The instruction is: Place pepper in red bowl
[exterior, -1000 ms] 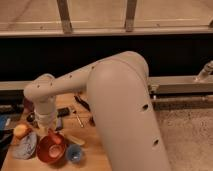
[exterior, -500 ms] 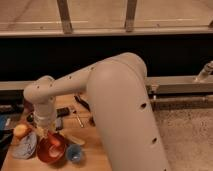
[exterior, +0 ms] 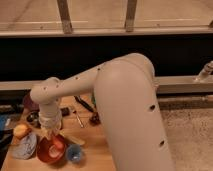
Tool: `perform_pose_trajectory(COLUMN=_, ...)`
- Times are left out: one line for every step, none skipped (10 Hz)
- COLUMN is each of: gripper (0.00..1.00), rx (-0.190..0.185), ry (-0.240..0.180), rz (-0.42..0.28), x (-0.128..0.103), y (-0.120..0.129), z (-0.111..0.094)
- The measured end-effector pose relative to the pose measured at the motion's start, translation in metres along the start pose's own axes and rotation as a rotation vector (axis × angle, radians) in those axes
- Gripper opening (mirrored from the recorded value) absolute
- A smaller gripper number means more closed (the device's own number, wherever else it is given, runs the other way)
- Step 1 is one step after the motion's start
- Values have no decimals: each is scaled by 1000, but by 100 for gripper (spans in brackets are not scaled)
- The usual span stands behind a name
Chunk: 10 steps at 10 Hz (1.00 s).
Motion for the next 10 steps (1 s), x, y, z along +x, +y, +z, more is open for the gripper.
perform_pose_trajectory(gripper=80, rx=-6, ry=1, rz=-7, x=1, y=2, z=1)
perform_pose_trajectory(gripper=80, rx=-9, ry=-1, rz=-12, x=1, y=3, z=1)
perform_pose_trajectory(gripper=80, rx=-11, ry=-3, rz=-16, x=1, y=4, z=0)
perform_pose_trajectory(gripper=80, rx=-8, ry=-3, rz=-19, x=1, y=4, z=-1)
perform_pose_trajectory(gripper=80, rx=0, ry=-4, rz=-20, x=1, y=3, z=-2)
perform_pose_trajectory(gripper=80, rx=19, ry=-7, rz=-17, x=0, y=2, z=-4)
perform_pose_trajectory(gripper=80, rx=66, ry=-29, rz=-15, x=-5, y=0, z=-13)
perform_pose_trajectory(gripper=80, rx=112, ry=-70, rz=-7, x=-9, y=-4, z=-28)
perform_pose_trajectory(gripper=80, rx=142, ry=-103, rz=1, x=-12, y=-9, z=-39)
perform_pose_trajectory(gripper=80, rx=155, ry=-118, rz=6, x=-13, y=-11, z=-44)
